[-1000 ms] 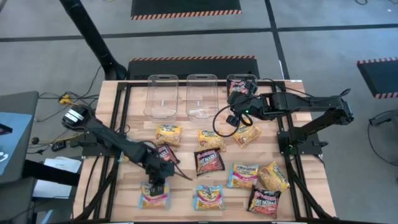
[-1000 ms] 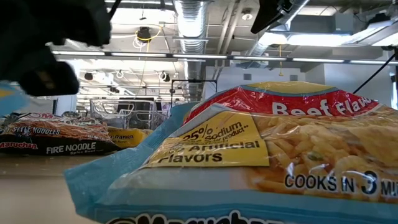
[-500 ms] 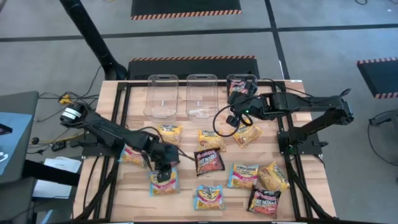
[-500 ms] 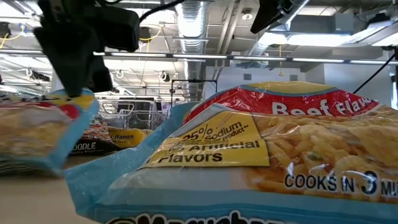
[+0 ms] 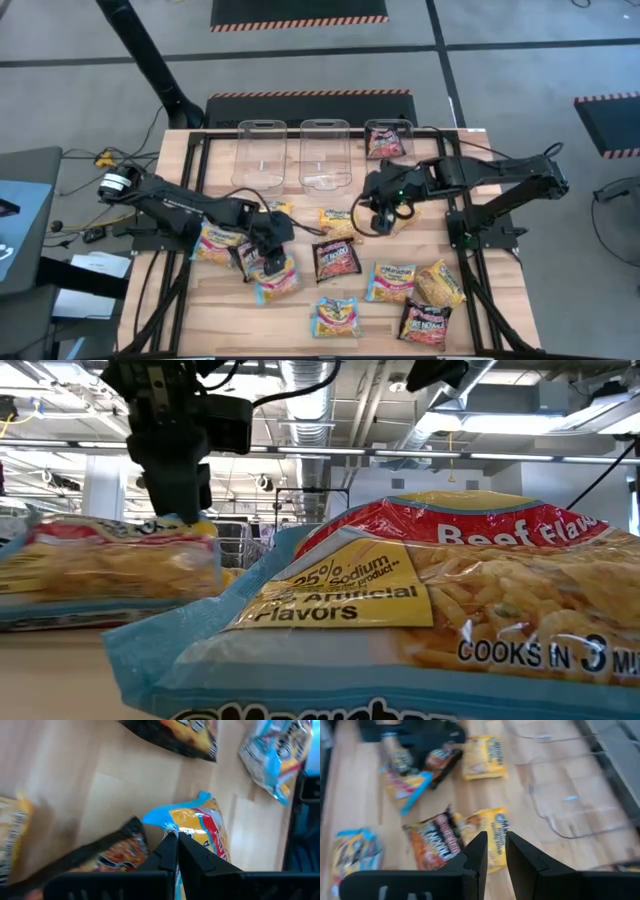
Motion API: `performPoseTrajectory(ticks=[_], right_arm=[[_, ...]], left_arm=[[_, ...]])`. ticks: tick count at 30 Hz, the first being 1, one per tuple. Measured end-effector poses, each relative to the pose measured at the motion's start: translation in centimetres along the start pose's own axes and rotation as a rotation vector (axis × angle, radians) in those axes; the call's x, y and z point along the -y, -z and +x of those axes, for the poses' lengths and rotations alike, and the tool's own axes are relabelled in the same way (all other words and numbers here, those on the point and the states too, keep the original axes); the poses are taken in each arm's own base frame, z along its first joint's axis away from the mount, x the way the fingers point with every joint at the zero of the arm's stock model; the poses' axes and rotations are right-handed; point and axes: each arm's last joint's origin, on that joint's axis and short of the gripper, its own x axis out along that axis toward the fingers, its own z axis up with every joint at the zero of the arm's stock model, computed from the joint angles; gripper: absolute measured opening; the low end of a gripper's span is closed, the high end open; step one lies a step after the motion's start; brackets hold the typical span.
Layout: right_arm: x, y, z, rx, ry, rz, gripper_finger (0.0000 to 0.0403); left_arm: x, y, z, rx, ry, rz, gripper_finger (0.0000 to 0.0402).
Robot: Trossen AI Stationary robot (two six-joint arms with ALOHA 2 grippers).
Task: Sort Maruchan noodles
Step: Put the blue noodle pack into the middle transparent bin
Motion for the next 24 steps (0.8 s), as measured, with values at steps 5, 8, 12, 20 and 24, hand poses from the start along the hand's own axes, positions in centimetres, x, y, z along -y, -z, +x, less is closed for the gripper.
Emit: performPoseTrajectory(ticks=[5,8,12,20,24], right_arm=[[-1.4,0.0,0.6,0.0,-0.052,-0.068,0.0094],[-2.3,-0.3,1.6,0.017,-0.067,-0.077,0.0094],[-3.1,-0.2,3.6,-0.016,-0.066,-0.094,0.0094],[-4.2,-0.5,6.0,-0.001,-0.075,-0.086,0.0094],[-4.5,-0.6,6.1,0.017,-0.083,-0.082,0.0094]], left_arm=[[-0.2,-0.1,0.0,0.01,-0.006,0.007,0.0],[-0.1,-0.2,0.0,0.02,-0.009,0.009,0.0],[-0.2,-0.3,0.0,0.03,-0.016,-0.001,0.0],[-0.5,-0.6,-0.1,0.049,-0.024,-0.022,0.0],[-0.7,-0.7,-0.2,0.043,-0.01,-0.046,0.0]])
